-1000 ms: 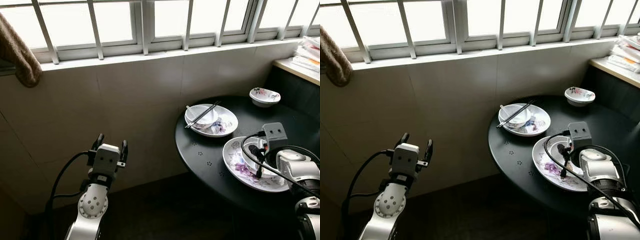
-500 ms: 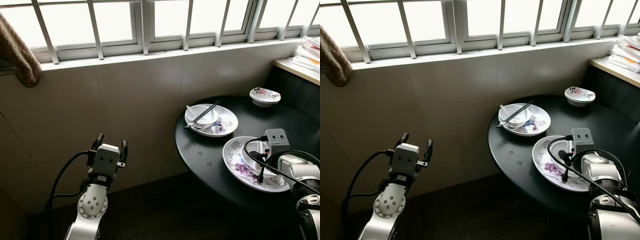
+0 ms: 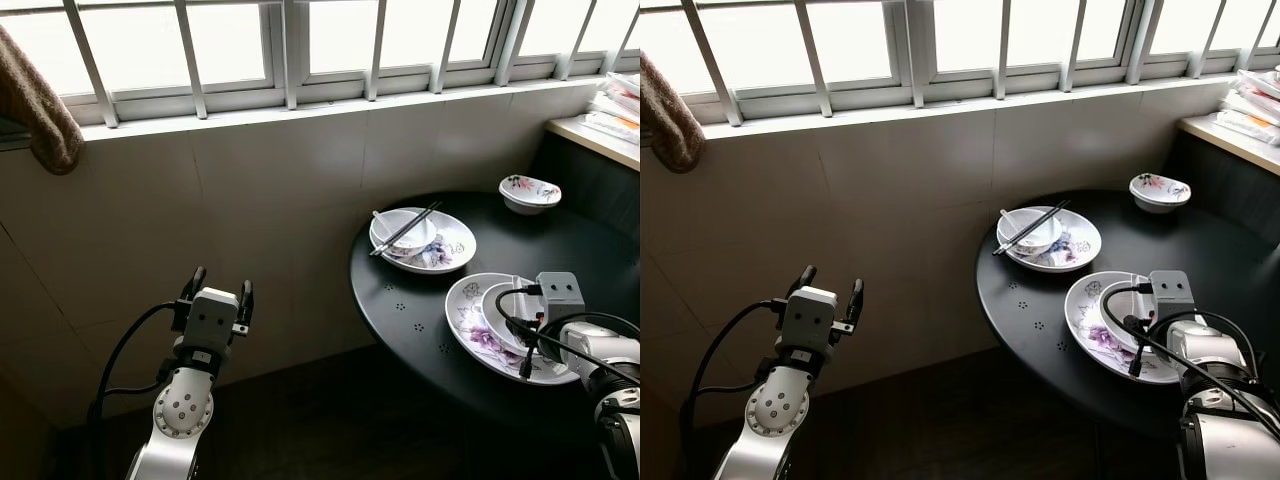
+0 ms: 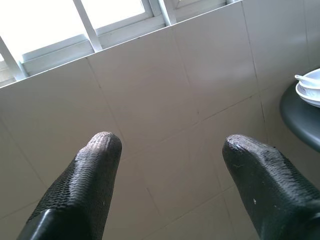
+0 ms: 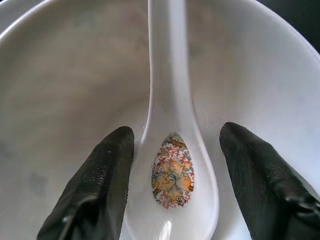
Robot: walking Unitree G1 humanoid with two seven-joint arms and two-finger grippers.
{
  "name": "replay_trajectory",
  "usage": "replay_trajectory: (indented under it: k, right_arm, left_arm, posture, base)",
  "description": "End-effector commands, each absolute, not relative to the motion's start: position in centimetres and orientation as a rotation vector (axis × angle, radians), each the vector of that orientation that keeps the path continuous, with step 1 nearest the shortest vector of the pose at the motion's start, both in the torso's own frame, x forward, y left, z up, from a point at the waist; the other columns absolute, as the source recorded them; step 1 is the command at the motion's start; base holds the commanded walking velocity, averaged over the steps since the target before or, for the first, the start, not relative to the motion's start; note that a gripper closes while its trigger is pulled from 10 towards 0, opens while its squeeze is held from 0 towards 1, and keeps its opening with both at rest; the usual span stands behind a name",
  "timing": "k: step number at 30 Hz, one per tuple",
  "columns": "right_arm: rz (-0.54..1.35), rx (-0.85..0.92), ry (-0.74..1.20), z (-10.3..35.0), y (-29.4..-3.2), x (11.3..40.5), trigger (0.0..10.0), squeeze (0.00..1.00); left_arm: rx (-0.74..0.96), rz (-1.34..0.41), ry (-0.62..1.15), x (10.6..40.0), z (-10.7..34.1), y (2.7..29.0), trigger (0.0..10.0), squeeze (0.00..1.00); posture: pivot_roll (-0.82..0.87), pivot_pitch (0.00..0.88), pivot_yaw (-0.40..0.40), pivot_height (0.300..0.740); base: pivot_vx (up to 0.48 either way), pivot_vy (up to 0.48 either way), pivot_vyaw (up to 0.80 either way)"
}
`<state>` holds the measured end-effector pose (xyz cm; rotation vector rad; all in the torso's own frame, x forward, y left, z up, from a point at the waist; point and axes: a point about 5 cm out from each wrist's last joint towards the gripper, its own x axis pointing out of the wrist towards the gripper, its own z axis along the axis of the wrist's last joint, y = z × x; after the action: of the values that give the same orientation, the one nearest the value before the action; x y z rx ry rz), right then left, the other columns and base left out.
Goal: Kitchen organization
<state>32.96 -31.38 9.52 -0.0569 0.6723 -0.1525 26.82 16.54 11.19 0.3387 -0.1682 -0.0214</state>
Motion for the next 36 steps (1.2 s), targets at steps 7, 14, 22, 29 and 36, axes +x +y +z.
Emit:
replay_trajectory:
  k: [7, 14, 22, 29, 36]
  right_arm:
    - [-0.176, 0.017, 0.666, 9.2, -31.4, 32.8, 0.0, 0.0]
    - [-0.209, 0.018, 0.64, 9.5, -31.7, 33.0, 0.0, 0.0]
    - [-0.227, -0.006, 0.465, 12.3, -31.2, 34.8, 0.0, 0.0]
    - [-0.156, -0.033, 0.324, 14.4, -29.3, 36.4, 0.0, 0.0]
    - [-0.163, -0.049, 0.321, 13.4, -28.7, 36.2, 0.0, 0.0]
  left_arm:
    - [0.35, -0.013, -0.164, 26.8, 11.0, 16.7, 10.0, 0.0]
    - [0.353, -0.012, -0.16, 26.8, 11.0, 16.8, 10.0, 0.0]
    - [0.355, -0.013, -0.154, 26.8, 10.8, 16.8, 10.0, 0.0]
    - [0.356, -0.016, -0.152, 26.8, 10.8, 16.7, 10.0, 0.0]
    - [0.357, -0.016, -0.15, 26.8, 10.7, 16.8, 10.0, 0.0]
  posture:
    - [-0.04, 0.0, -0.003, 0.74]
    - [-0.04, 0.0, 0.0, 0.74]
    - [-0.04, 0.0, 0.002, 0.74]
    - [-0.04, 0.0, 0.004, 0.74]
    - [-0.04, 0.0, 0.004, 0.74]
  base:
    - [0.0, 0.0, 0.0]
    - [0.0, 0.0, 0.0]
    - [0.0, 0.0, 0.0]
    - [0.0, 0.0, 0.0]
    - [0.0, 0.0, 0.0]
